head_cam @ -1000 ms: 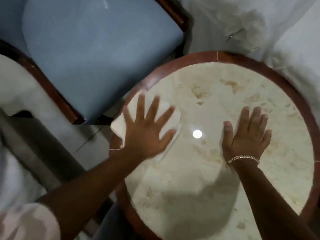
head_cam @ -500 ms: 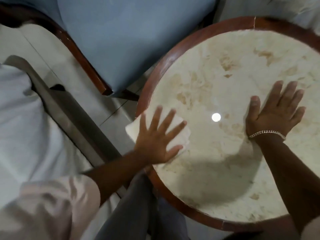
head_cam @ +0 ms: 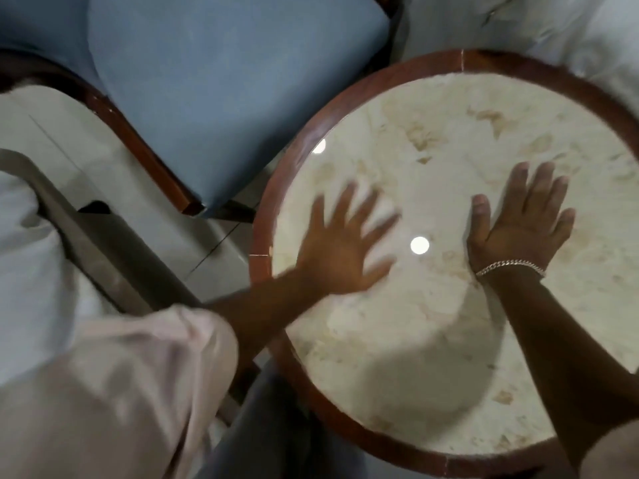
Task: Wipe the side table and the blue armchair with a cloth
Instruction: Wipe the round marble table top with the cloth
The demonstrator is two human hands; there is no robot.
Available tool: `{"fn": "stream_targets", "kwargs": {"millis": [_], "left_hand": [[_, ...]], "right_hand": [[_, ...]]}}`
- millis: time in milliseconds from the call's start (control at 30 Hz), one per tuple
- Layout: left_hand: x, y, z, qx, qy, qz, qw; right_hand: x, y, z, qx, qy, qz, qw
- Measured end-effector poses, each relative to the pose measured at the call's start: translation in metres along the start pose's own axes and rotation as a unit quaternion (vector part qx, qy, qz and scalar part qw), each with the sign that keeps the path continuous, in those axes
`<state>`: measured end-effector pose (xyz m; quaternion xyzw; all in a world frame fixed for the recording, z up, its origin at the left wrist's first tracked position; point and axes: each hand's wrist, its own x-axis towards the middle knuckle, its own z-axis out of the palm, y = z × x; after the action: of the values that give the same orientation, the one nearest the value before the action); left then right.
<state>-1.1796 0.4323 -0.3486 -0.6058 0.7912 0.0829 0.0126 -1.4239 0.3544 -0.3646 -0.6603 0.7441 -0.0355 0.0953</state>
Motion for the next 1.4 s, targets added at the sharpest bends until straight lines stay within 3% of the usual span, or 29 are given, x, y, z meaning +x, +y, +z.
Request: {"fn": "stream_targets", "kwargs": {"millis": [67, 100, 233, 300, 333, 367, 400, 433, 467, 500, 600, 633, 700, 800, 867, 967, 1000, 1100, 1200, 1333, 1400], "left_hand": [[0.043, 0.004, -0.007, -0.003, 0.013, -0.108, 0.994], [0.042, 0.013, -0.005, -0.010, 0.015, -0.121, 0.992], [-0.049, 0.074, -0.005, -0.068, -0.015, -0.061, 0.996], [-0.068, 0.096, -0.011, -0.146, 0.015, -0.039, 0.988], [-0.061, 0.100, -0.015, -0.242, 0.062, -0.066, 0.966], [-0.048, 0.097, -0.022, -0.369, 0.108, -0.121, 0.915], [-0.032, 0.086, -0.030, -0.476, 0.137, -0.175, 0.851], [-0.012, 0.070, -0.036, -0.526, 0.159, -0.212, 0.808], [0.008, 0.051, -0.037, -0.517, 0.168, -0.227, 0.808], [0.027, 0.029, -0.036, -0.480, 0.168, -0.202, 0.837], [0.072, -0.015, -0.020, -0.249, 0.033, -0.013, 0.968], [0.079, -0.023, -0.010, -0.139, -0.009, 0.050, 0.989], [0.082, -0.032, 0.003, -0.011, -0.042, 0.106, 0.993], [0.084, -0.035, 0.015, 0.000, -0.019, 0.123, 0.992], [0.083, -0.039, 0.022, -0.002, -0.003, 0.123, 0.992], [0.082, -0.041, 0.025, 0.010, 0.030, 0.130, 0.991], [0.082, -0.040, 0.025, 0.011, 0.040, 0.134, 0.990], [0.082, -0.041, 0.027, 0.012, 0.057, 0.137, 0.989], [0.083, -0.042, 0.029, 0.019, 0.060, 0.138, 0.988], [0.083, -0.043, 0.025, 0.029, 0.052, 0.140, 0.988], [0.084, -0.039, 0.023, 0.014, 0.032, 0.149, 0.988]], "right_hand": [[-0.002, 0.000, 0.001, -0.005, -0.007, 0.002, 1.000], [-0.002, 0.000, -0.001, -0.004, -0.015, 0.001, 1.000], [0.003, 0.002, -0.017, 0.089, -0.082, 0.001, 0.993], [-0.024, -0.005, -0.028, 0.201, -0.033, -0.003, 0.979], [-0.052, -0.013, -0.029, 0.241, 0.019, -0.016, 0.970], [-0.087, -0.029, -0.027, 0.259, 0.057, -0.028, 0.964], [-0.121, -0.046, -0.021, 0.257, 0.061, -0.041, 0.964], [-0.152, -0.066, -0.012, 0.231, 0.038, -0.054, 0.971], [-0.177, -0.085, -0.004, 0.180, -0.003, -0.061, 0.982], [-0.199, -0.100, 0.003, 0.127, -0.041, -0.063, 0.989], [-0.219, -0.100, 0.016, 0.064, -0.060, 0.023, 0.996], [-0.212, -0.092, 0.015, 0.047, -0.041, 0.081, 0.995], [-0.180, -0.071, 0.008, 0.018, 0.004, 0.197, 0.980], [-0.090, -0.036, -0.004, 0.040, 0.041, 0.306, 0.950], [-0.026, -0.015, -0.012, 0.066, 0.028, 0.275, 0.959], [0.034, 0.022, -0.025, 0.042, -0.021, 0.129, 0.991], [0.038, 0.041, -0.030, 0.033, -0.019, 0.131, 0.991], [-0.010, 0.092, -0.034, 0.053, 0.007, 0.271, 0.961], [-0.105, 0.096, -0.033, 0.048, 0.031, 0.394, 0.917], [-0.187, 0.005, -0.011, 0.013, 0.021, 0.512, 0.859], [-0.209, -0.058, 0.001, 0.025, 0.001, 0.476, 0.879]]}}
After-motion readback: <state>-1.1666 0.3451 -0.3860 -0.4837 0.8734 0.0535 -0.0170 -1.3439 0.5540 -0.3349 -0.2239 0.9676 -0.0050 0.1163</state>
